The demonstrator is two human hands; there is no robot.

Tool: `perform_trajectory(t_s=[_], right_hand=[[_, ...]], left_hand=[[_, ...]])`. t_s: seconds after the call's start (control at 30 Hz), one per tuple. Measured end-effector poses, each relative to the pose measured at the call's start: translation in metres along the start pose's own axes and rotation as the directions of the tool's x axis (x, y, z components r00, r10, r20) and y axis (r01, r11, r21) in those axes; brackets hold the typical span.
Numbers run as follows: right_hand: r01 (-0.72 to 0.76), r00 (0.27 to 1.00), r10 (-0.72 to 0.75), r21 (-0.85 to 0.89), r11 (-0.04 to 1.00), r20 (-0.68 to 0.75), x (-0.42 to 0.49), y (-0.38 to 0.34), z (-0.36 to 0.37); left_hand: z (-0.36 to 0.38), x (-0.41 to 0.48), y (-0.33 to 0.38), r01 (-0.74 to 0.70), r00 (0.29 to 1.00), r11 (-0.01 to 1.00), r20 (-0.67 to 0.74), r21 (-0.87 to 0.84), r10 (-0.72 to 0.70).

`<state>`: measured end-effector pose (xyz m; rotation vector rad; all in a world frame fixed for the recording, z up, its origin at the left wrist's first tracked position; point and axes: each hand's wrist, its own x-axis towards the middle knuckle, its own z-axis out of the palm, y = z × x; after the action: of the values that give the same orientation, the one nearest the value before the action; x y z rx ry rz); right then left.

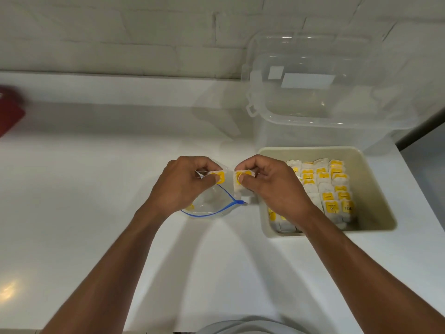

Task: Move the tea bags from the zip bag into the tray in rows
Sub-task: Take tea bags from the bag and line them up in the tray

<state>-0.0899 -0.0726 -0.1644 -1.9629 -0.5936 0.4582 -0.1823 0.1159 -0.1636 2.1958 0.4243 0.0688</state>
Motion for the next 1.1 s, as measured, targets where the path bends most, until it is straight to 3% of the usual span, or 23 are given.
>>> perform_trajectory(t_s=[0.17, 0.43, 0.8, 1.1], right_hand=[[-0.036, 0.999, 0.035, 0.082, 0.996, 0.007, 0.002, 0.003, -0.014], [-0.028, 0.997, 0.038, 0.155, 0.988, -0.061, -0.004, 0.01, -0.032], [-0.096, 0.993, 0.103, 0.108, 0.989, -0.057, -0.022, 0.033, -0.1], [-0.145, 0.988, 0.143, -0.037, 0.989, -0.065, -0.028, 0.056, -0.145]], left_hand=[[0.002, 0.005, 0.011, -0.008, 0.998, 0.999, -0.06, -0.048, 0.005], [0.011, 0.009, 0.028, -0.063, 0.998, 0.995, -0.002, -0.078, 0.063], [0.054, 0.022, 0.07, -0.146, 0.978, 0.984, 0.135, -0.107, 0.16], [0.1, 0.032, 0.101, -0.14, 0.981, 0.99, 0.13, -0.025, 0.142]])
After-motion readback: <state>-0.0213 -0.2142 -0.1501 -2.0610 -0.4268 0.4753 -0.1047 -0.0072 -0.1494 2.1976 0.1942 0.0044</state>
